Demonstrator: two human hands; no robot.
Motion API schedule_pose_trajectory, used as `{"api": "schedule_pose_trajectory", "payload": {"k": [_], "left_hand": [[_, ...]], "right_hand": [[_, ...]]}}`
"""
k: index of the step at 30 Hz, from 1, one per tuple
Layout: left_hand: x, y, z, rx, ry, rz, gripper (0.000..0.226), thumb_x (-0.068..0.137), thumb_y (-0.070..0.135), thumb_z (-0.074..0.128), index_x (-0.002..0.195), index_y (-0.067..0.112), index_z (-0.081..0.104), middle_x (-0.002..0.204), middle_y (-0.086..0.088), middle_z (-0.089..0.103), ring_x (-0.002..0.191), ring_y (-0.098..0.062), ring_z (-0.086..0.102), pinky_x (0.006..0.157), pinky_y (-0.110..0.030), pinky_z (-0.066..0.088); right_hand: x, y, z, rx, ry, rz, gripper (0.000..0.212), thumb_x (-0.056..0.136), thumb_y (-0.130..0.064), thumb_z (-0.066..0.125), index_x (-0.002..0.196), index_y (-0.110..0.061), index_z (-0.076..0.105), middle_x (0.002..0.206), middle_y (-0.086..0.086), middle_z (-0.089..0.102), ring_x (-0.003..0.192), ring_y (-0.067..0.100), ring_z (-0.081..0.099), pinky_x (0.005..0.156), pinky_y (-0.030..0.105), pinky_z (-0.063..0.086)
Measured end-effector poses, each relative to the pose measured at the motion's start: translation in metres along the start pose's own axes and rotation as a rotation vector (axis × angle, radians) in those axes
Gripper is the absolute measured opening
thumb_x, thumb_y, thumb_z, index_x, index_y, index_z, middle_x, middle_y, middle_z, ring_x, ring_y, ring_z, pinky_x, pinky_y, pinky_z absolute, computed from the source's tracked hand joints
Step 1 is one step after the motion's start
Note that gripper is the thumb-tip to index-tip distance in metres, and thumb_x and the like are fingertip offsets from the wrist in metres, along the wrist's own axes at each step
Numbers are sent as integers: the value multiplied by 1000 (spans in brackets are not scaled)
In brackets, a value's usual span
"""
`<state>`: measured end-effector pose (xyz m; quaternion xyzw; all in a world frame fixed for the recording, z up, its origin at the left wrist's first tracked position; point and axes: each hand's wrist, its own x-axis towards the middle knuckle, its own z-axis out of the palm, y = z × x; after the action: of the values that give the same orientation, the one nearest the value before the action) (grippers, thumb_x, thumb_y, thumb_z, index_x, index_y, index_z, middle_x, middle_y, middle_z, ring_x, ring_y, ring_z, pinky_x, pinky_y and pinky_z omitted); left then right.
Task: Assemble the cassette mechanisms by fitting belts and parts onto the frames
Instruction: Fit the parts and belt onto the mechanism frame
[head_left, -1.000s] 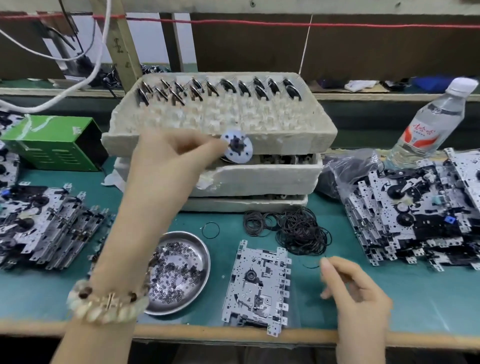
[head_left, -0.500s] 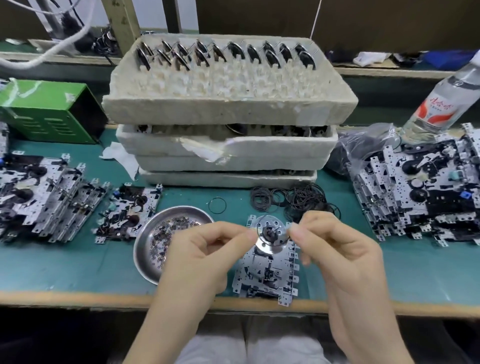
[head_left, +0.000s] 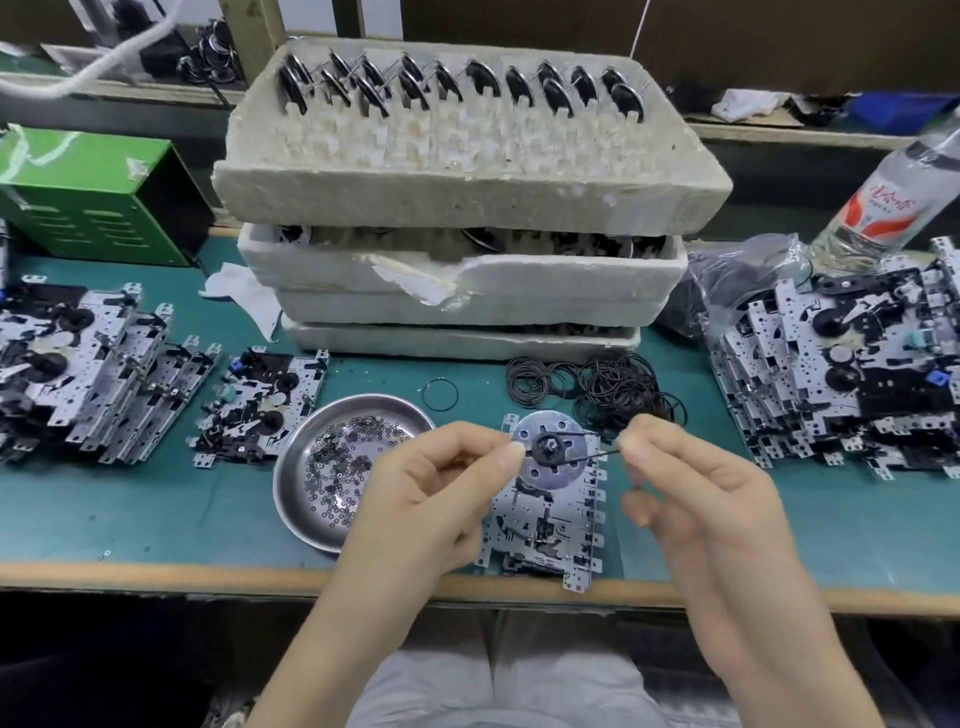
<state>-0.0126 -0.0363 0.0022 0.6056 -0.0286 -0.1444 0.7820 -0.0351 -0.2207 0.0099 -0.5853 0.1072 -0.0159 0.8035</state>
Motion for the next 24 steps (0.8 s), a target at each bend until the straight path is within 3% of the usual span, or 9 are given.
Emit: {"api": "schedule_pose_trajectory", "payload": {"k": [3, 5, 7, 10, 12, 16, 19, 24], "left_hand": [[1, -9, 3, 11, -63, 110, 8, 84, 31, 73, 80, 25, 72, 54, 11, 42, 41, -6, 29, 38, -16, 26], [4, -13, 4, 186, -31, 299, 7, 88, 34, 66, 84, 30, 70, 64, 12, 50, 50, -3, 42, 46, -17, 35], [9, -15, 4, 515, 18, 548, 8, 94, 27, 60, 88, 29, 65, 78, 13, 54, 68, -5, 51, 62, -15, 40], [17, -18, -2, 780, 25, 815, 7, 97, 14, 56, 95, 16, 63, 90, 12, 52, 80, -1, 50, 70, -11, 37], [23, -23, -7, 890, 3, 959, 6, 101, 13, 54, 101, 14, 59, 94, 8, 52, 81, -7, 52, 69, -16, 41], [36, -29, -14, 1108, -10, 1228, 12, 96, 0, 60, 101, 11, 60, 97, 2, 53, 69, -22, 51, 55, -31, 43], [44, -33, -19, 1269, -53, 1261, 13, 95, -3, 62, 95, 8, 68, 91, -4, 60, 68, -22, 51, 49, -31, 41], [49, -41, -22, 1498, -156, 1197, 21, 89, -5, 60, 88, 11, 74, 90, -6, 67, 72, -19, 51, 50, -24, 32]], "right_hand": [[3, 3, -3, 500, -251, 213, 23, 65, -23, 86, 80, -11, 72, 88, -2, 57, 76, 12, 53, 61, 23, 43], [8, 4, -5, 572, -360, 238, 13, 72, -21, 76, 74, -12, 68, 92, -1, 59, 81, 15, 49, 67, 28, 38], [14, 0, -8, 481, -422, 264, 21, 74, -27, 74, 67, -14, 60, 92, 3, 58, 82, 18, 42, 65, 31, 31], [22, -12, -15, 77, -458, 273, 30, 68, -42, 82, 64, -18, 64, 92, 14, 51, 71, 16, 38, 59, 31, 24], [26, -16, -18, -141, -457, 262, 32, 65, -40, 84, 59, -21, 59, 92, 18, 51, 66, 14, 34, 57, 27, 23], [37, -15, -29, -305, -443, 201, 31, 61, -25, 82, 54, -23, 52, 94, 9, 74, 66, 7, 55, 58, 15, 40], [44, -4, -38, -369, -411, 159, 39, 64, -6, 86, 54, -23, 53, 95, 14, 75, 79, 14, 65, 70, 18, 51], [50, 17, -49, -420, -336, 162, 35, 60, -7, 85, 54, -20, 54, 93, 12, 76, 76, 14, 69, 69, 19, 53]]}}
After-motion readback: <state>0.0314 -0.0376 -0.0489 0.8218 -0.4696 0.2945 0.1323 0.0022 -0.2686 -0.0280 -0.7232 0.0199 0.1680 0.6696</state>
